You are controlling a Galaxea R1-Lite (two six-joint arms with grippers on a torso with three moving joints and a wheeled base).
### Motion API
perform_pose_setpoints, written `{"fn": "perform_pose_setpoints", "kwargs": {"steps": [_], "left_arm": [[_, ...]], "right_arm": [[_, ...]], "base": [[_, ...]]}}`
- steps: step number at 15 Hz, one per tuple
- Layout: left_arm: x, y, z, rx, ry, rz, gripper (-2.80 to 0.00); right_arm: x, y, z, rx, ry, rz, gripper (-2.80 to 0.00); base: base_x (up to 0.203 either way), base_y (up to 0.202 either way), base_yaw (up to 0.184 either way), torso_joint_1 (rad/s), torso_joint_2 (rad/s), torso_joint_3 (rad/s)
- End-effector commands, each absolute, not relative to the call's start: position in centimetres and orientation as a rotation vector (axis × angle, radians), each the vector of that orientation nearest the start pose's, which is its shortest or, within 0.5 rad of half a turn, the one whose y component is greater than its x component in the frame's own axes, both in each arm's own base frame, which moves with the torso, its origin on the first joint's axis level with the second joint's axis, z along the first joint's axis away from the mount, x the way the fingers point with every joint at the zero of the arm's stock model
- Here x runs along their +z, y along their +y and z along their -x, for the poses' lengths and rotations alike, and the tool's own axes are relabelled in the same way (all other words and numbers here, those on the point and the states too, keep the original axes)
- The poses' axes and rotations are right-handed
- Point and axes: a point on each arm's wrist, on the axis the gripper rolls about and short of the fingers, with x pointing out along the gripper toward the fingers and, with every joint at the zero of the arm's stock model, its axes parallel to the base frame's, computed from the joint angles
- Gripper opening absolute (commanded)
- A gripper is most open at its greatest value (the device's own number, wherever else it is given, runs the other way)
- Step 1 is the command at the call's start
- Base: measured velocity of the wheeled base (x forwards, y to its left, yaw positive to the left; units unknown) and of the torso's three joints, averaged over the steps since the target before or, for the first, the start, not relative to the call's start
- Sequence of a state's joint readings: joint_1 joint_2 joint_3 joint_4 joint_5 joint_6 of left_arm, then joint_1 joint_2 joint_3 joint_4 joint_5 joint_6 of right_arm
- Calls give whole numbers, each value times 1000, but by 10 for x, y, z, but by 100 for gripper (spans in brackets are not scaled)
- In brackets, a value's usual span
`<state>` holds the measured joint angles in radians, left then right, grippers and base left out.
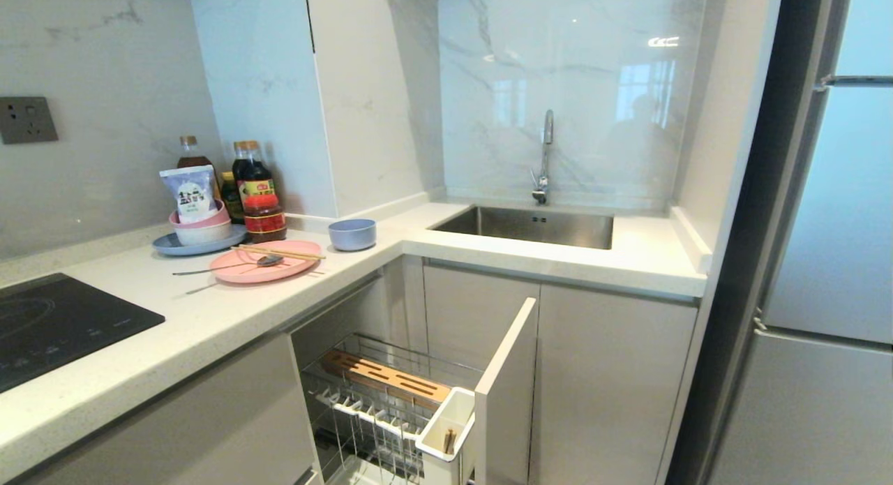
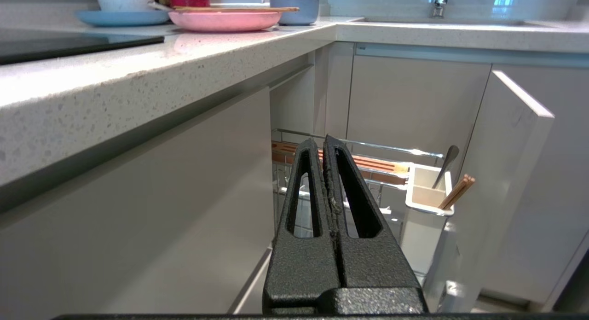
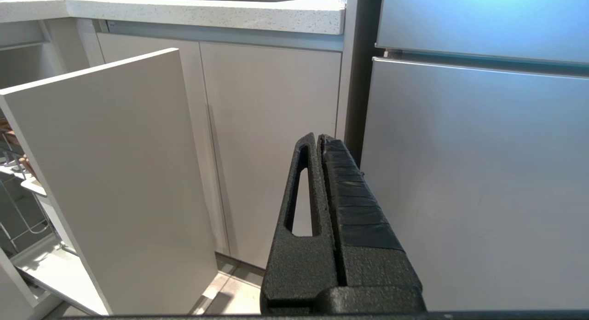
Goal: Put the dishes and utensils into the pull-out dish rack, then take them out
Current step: Pick up the chopsticks and place it in the cupboard
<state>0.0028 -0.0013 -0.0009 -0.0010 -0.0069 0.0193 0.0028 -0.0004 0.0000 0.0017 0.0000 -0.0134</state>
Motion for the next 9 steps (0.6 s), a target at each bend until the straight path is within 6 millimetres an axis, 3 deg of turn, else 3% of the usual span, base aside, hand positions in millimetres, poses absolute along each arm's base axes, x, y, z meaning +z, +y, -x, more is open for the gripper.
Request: {"fn": "perform_pose_setpoints", "kwargs": {"steps": [1,9], "left_arm": [[76,0,23,-2,-3,-12,-280],[76,0,23,-2,-5,-11,-280]], "right_arm": [[75,0,23,3,2,14,-280],[75,0,23,3,2,14,-280]], "base": [[0,0,0,0,0,0],[0,0,0,0,0,0]]}}
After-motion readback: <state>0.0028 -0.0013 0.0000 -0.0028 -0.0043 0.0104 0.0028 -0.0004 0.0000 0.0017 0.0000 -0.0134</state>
